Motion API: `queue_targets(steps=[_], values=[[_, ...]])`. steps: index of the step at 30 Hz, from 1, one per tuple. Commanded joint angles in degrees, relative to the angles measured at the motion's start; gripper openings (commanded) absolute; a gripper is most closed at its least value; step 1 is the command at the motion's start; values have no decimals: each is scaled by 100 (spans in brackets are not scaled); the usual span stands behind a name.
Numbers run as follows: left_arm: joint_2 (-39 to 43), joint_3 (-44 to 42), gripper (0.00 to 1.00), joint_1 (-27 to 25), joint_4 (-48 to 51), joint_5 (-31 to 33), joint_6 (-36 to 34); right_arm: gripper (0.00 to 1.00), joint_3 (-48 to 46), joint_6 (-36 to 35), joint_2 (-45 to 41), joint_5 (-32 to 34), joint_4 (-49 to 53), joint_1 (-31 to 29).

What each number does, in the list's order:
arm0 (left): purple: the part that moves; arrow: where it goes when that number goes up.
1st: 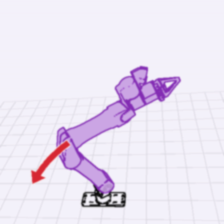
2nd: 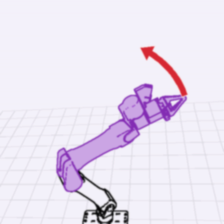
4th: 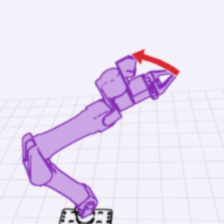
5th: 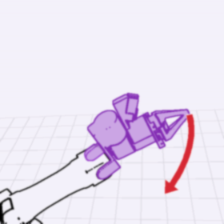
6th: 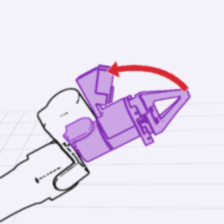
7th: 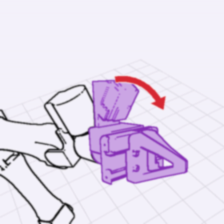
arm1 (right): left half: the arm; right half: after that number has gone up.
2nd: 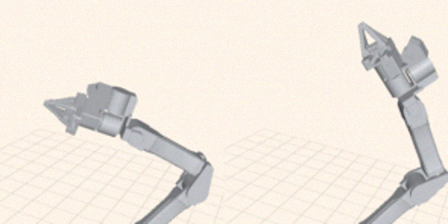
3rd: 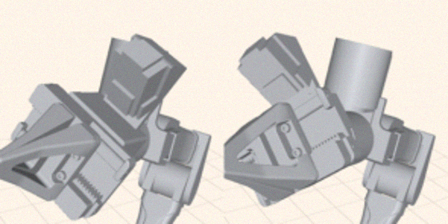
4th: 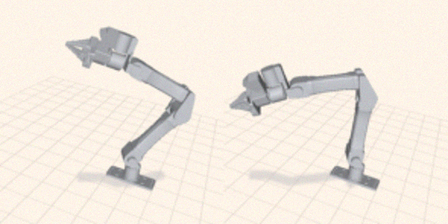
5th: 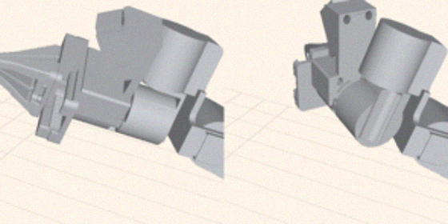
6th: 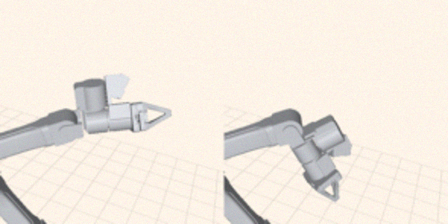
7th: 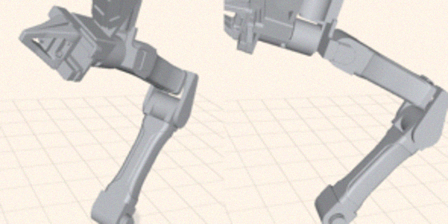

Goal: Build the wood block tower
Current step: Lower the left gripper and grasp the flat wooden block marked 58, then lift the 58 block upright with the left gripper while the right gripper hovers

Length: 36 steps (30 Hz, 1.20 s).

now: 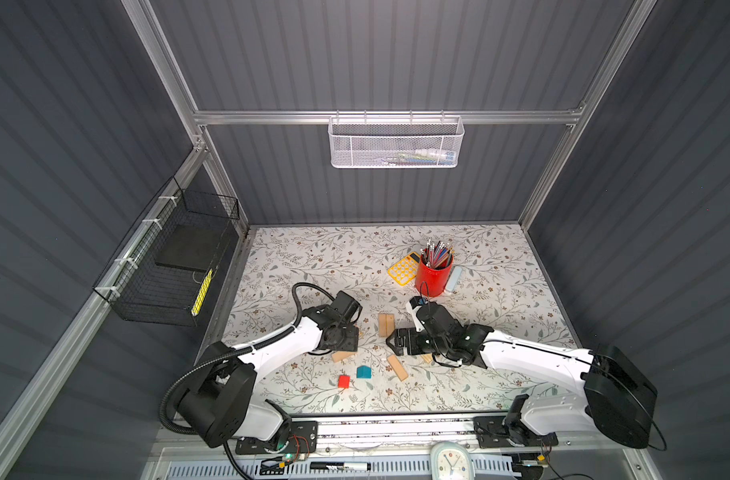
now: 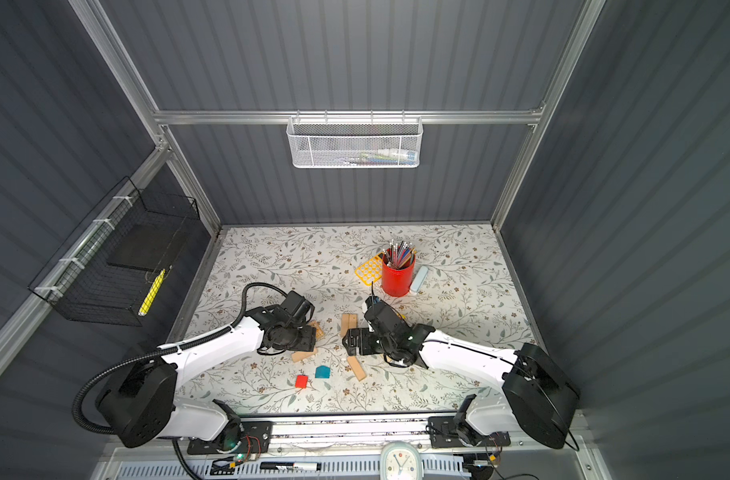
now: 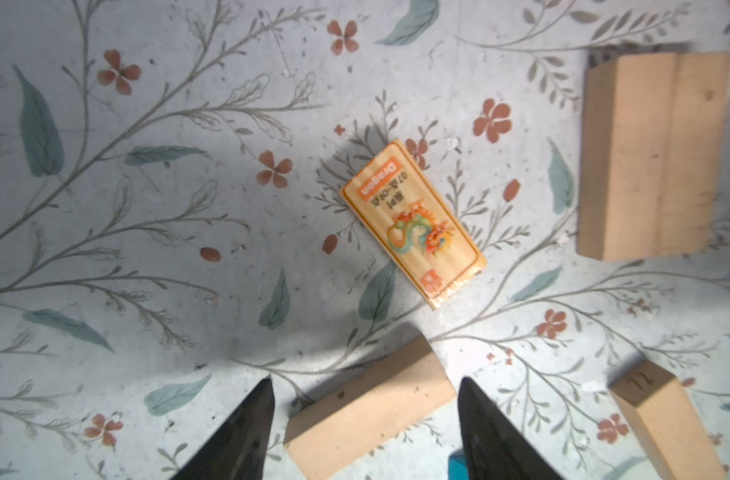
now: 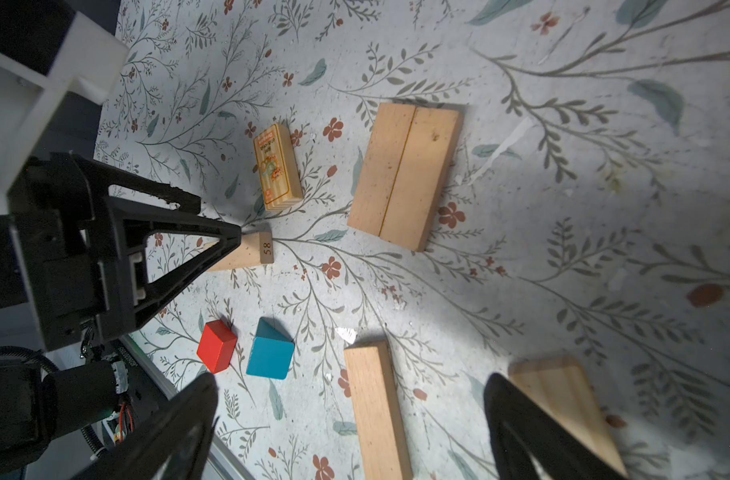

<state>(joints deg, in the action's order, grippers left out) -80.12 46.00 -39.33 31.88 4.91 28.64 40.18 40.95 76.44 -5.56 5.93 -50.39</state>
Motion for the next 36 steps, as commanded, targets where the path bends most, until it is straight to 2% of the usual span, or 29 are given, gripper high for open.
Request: queue_targets(steps=[1, 5, 11, 19, 22, 28, 32, 36], values=[[132, -92, 76, -160, 51, -282, -287, 99, 112, -8, 50, 74, 75, 3], [-217, 51, 79, -230, 90, -247, -444, 99, 152, -9, 94, 54, 82, 3], [-647, 169, 78, -347, 119, -171, -498, 99, 87, -7, -15, 110, 118, 3], [-510, -12, 52, -358, 223, 174, 41, 99, 90, -16, 1, 100, 101, 12], [-359, -106, 46, -356, 287, 273, 329, 99, 112, -23, 30, 89, 110, 12], [-365, -196, 41, -356, 388, 244, 684, 99, 95, -30, 28, 60, 97, 12], [-279, -279, 33, -356, 374, 247, 743, 99, 35, -24, -13, 65, 75, 21], [-281, -319, 31, -356, 387, 275, 739, 99, 1, 2, -16, 46, 36, 21]])
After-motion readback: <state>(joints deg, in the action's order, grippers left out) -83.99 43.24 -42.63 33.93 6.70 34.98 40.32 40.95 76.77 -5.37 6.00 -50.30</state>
